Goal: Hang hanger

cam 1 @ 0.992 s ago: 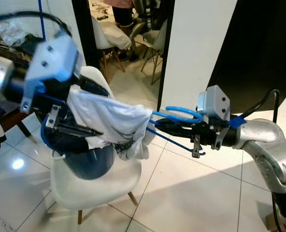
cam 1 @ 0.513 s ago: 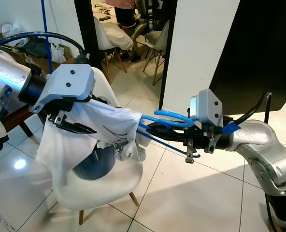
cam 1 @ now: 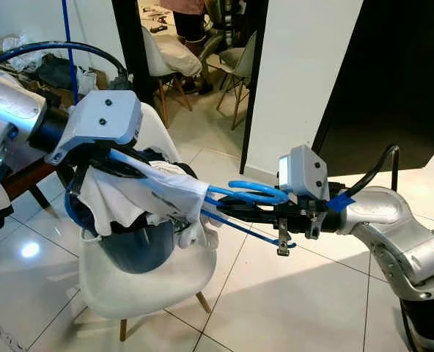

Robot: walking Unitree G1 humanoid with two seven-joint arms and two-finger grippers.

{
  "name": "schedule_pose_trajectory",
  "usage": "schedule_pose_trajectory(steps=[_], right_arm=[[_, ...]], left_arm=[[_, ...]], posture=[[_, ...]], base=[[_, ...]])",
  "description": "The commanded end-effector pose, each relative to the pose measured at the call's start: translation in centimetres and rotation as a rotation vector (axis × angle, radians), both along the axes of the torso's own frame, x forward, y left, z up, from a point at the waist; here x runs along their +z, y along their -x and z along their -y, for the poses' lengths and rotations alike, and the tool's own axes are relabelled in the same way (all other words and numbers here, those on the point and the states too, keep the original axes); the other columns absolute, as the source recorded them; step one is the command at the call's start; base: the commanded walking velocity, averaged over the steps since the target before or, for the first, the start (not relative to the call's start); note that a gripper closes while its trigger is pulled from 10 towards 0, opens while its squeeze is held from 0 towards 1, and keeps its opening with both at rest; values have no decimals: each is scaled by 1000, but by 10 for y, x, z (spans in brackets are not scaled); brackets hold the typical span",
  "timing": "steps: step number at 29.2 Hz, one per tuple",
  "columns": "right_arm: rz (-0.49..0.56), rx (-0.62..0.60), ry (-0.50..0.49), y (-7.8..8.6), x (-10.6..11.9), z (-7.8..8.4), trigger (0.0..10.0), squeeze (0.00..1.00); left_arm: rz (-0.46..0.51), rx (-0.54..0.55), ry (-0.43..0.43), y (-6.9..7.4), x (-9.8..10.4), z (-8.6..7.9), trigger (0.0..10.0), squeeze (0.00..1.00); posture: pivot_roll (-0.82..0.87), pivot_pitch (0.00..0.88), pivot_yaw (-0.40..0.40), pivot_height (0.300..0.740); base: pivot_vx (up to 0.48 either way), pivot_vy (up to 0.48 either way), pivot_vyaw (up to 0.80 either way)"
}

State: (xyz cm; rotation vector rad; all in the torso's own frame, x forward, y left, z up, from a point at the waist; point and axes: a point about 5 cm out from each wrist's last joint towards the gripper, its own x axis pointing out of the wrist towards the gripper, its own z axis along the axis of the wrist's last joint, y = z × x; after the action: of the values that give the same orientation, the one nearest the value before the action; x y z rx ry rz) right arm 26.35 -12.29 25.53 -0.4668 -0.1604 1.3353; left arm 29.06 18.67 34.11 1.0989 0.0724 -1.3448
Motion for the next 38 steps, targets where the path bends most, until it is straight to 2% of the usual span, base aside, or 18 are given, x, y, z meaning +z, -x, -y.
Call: schedule_pose_trajectory(steps=[1,7,11,12,13,16,19,25,26,27,28,30,31,32,33,35,36,38], right_arm=[[26,43,0,6,4,-6,10000,0],[36,43,-7,7,5,-8,10000,0],[41,-24,-60,-3,8,-9,10000,12],[37,-36,-74,-5,9,-9,10000,1000],[37,-36,-74,-5,9,-9,10000,1000],[29,-52,-103,-6,10,-6,10000,1000],[15,-52,-121,-6,11,-2,10000,1000],[-63,-28,-145,2,9,21,10000,1000],[-98,-17,-133,6,6,30,10000,1000],[-98,-17,-133,6,6,30,10000,1000],[-134,-31,-91,9,0,42,10000,1000],[-134,-31,-91,9,0,42,10000,1000],[-163,-58,-55,10,-5,52,10000,1000],[-199,-107,-13,11,-13,66,10000,663],[-220,-152,12,12,-18,76,10000,55],[-237,-188,24,12,-21,83,10000,55],[-246,-211,33,12,-24,88,10000,0],[-250,-222,35,12,-25,90,10000,0]], left_arm=[[-46,-64,-16,3,-7,8,0,0],[-97,-120,7,10,-7,12,0,0],[-84,-128,28,9,-8,13,0,0],[-57,-132,57,7,-6,15,0,0],[-57,-132,57,7,-6,15,0,0],[32,-107,138,-1,0,19,0,0],[39,-93,162,-3,2,20,0,0],[19,-86,195,-1,2,21,0,0],[26,-76,201,-2,2,21,0,0],[26,-76,201,-2,2,21,0,0],[32,-65,206,-3,3,20,0,0],[32,-65,206,-3,3,20,0,0],[41,-54,212,-5,3,19,0,0],[58,-36,221,-8,4,18,0,0],[71,-22,228,-10,5,17,0,0],[81,-13,234,-11,5,16,0,0],[86,-8,236,-12,5,16,0,0],[87,-6,237,-12,5,16,0,0]], posture=[[36,0,39,740],[35,0,39,740],[35,0,38,740],[35,0,38,740],[35,0,38,740],[34,0,39,740],[31,0,38,740],[30,0,33,740],[29,0,33,740],[29,0,33,740],[28,0,31,740],[28,0,31,740],[27,0,31,740],[22,0,30,740],[19,0,31,740],[18,0,32,740],[16,0,33,740],[15,0,33,740]], base=[[0,0,0],[0,0,0],[0,0,0],[0,0,0],[0,0,0],[0,0,0],[0,0,0],[0,0,0],[0,0,0],[0,0,0],[0,0,0],[0,0,0],[0,0,0],[0,0,0],[0,0,0],[0,0,0],[0,0,0],[0,0,0]])
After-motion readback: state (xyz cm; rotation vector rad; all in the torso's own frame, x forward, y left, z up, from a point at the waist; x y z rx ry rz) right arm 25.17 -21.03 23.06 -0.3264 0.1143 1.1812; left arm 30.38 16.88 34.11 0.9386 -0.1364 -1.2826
